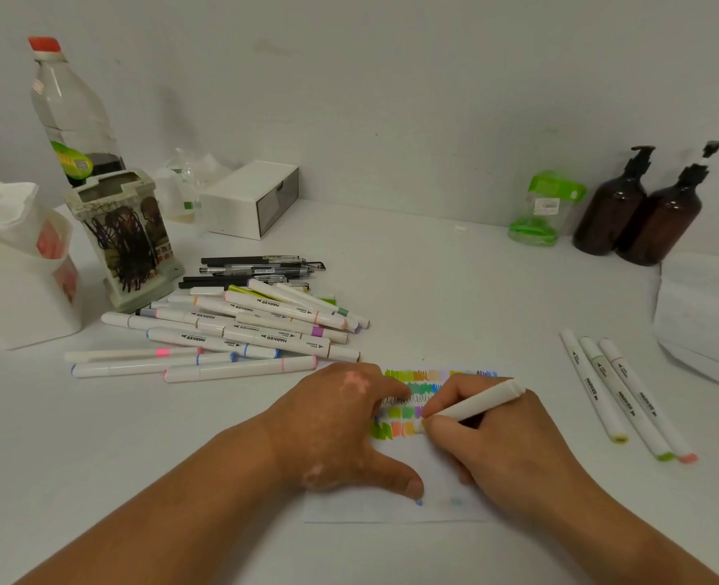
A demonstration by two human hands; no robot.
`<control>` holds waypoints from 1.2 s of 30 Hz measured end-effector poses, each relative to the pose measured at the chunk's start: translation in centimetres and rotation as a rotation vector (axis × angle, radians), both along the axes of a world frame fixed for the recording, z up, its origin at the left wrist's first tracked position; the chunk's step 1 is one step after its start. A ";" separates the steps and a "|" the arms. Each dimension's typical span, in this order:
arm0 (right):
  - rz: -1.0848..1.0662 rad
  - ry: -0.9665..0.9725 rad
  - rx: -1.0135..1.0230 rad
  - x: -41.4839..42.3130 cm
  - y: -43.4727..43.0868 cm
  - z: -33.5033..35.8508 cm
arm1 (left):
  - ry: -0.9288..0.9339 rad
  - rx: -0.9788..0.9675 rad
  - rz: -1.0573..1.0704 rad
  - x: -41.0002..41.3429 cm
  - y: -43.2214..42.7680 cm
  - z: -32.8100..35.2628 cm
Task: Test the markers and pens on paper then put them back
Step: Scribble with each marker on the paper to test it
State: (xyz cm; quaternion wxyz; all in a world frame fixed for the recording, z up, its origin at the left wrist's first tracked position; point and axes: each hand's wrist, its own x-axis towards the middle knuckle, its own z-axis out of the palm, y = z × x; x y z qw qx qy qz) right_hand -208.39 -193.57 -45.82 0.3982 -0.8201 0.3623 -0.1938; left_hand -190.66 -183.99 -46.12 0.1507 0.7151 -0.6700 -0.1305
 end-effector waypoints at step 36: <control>0.082 -0.643 0.414 -1.8 -2.2 0.8 | 0.889 -0.226 0.115 -0.3 0.2 1.1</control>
